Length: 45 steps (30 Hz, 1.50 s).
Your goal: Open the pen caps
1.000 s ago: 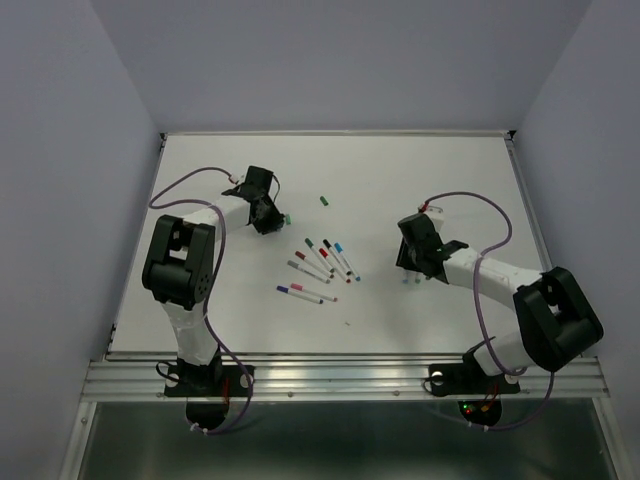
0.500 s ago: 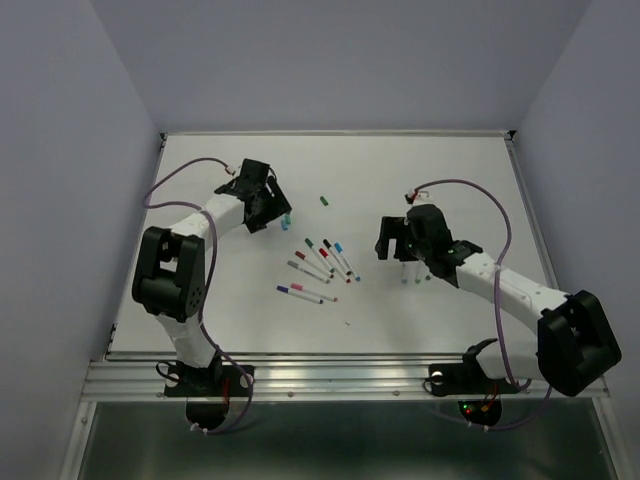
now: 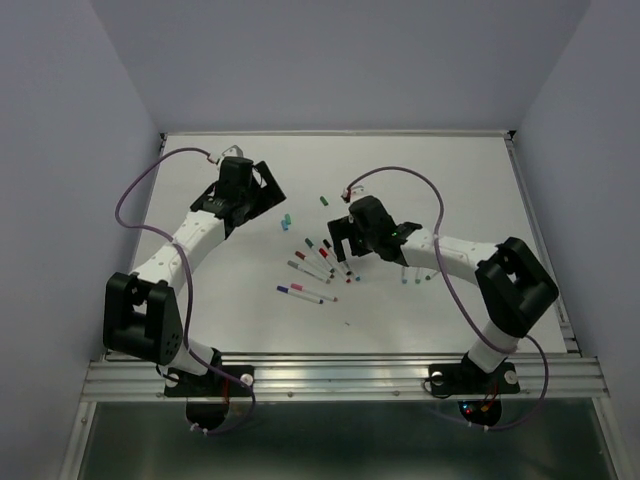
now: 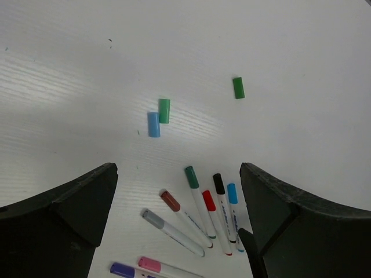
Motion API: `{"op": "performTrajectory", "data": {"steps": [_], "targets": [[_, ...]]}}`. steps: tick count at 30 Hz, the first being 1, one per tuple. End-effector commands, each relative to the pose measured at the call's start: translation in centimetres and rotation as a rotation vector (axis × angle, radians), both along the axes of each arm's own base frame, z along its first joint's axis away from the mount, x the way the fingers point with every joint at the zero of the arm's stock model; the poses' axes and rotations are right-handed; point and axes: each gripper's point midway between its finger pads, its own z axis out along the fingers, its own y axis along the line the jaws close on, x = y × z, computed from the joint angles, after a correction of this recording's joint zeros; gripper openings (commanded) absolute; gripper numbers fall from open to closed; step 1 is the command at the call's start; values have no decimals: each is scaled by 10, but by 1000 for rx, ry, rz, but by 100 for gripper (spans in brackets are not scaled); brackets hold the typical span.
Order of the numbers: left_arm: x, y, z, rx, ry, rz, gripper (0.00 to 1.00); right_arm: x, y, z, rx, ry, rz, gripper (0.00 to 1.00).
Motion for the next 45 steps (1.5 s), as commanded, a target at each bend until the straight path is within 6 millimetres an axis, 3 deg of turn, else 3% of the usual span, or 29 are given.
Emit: {"op": "performTrajectory", "data": {"steps": [1, 12, 25, 29, 31, 37, 41, 45], "targets": [[-2, 5, 4, 29, -39, -2, 99, 10, 1, -4, -143, -44, -3, 100], [-4, 2, 1, 17, -38, -17, 99, 13, -7, -23, -159, -17, -101, 100], [-4, 3, 3, 21, -44, -17, 99, -5, -9, -52, -200, 59, -20, 99], [-4, 4, 4, 29, -43, -15, 99, -14, -7, -64, -198, 104, 14, 88], [-4, 5, 5, 32, -44, -13, 99, -17, -7, -68, -197, 121, 22, 78], [-5, 8, 9, 42, -52, -5, 99, -27, -14, -87, -229, 177, 20, 63], [-4, 8, 11, 42, -59, -5, 99, -37, -15, -96, -229, 219, 36, 31], [-5, 1, 14, 26, -68, -47, 99, -46, -14, -99, -210, 247, 57, 10]]}}
